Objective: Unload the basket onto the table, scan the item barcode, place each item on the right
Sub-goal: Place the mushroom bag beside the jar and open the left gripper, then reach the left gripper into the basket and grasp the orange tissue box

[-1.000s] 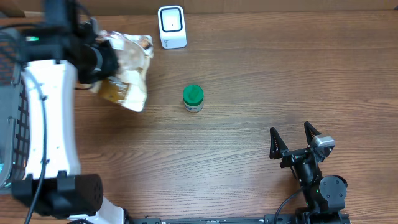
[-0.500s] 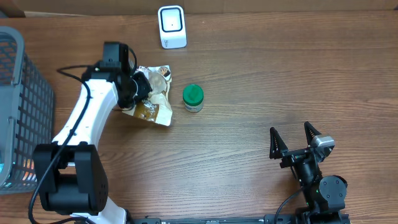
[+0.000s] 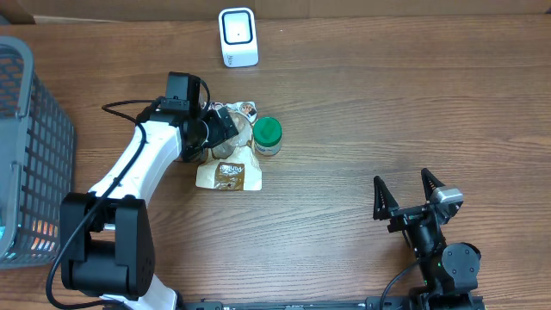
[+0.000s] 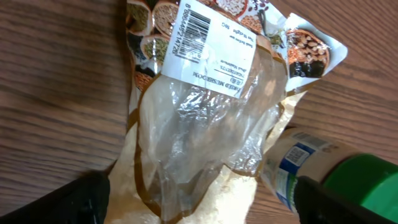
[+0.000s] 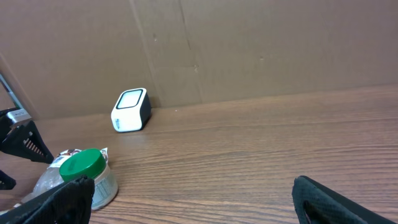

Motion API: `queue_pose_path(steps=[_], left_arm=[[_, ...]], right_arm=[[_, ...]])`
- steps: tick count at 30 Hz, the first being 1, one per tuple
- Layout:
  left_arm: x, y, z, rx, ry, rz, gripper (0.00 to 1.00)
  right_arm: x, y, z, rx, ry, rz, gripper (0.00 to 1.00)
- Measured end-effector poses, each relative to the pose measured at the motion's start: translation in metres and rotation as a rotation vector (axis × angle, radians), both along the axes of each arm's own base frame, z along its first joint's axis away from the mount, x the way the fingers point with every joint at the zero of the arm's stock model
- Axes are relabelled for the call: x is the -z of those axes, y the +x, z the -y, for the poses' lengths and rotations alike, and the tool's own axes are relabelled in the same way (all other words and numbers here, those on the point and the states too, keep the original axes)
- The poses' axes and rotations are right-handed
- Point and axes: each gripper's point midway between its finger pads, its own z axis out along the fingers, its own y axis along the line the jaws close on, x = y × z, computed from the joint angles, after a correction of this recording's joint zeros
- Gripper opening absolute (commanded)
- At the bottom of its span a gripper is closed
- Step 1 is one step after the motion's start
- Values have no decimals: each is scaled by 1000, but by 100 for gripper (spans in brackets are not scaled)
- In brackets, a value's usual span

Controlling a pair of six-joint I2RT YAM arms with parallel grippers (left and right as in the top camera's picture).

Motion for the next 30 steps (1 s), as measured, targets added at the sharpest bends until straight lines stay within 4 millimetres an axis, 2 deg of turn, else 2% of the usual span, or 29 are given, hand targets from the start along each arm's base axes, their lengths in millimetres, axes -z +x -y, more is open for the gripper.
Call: queue_pose_path(steps=[5,8,11,14,16,18,19,20,22,25,30], left_arm=[[0,-5,-8,39,49,-18,100],[-17,-5,-16,46,85,-37,99],[-69,11,-26,54,117,47,100],[-142,25,-38,68,148,191,99],[-191,23,-49,77,175,281,100],[-230,13,-63,77,207,341,98],[-247,5,-74,63,227,357,88],[-268,-6,-93,23,258,382,83],[-283,-22,-125,-68,295,379,66],[-288,-48,-185,-261,338,330,62],[-277,-102,-287,-625,367,215,63]], right_arm=[[0,0,0,0,0,0,100],[0,0,0,0,0,0,100],[0,0,0,0,0,0,100],[0,0,0,-1,0,0,100],[0,0,0,0,1,0,100],[0,0,0,0,0,0,100],[0,0,0,0,1,0,100],[0,0,0,0,0,0,100],[0,0,0,0,0,0,100],[0,0,0,0,0,0,100],[0,0,0,0,0,0,100]])
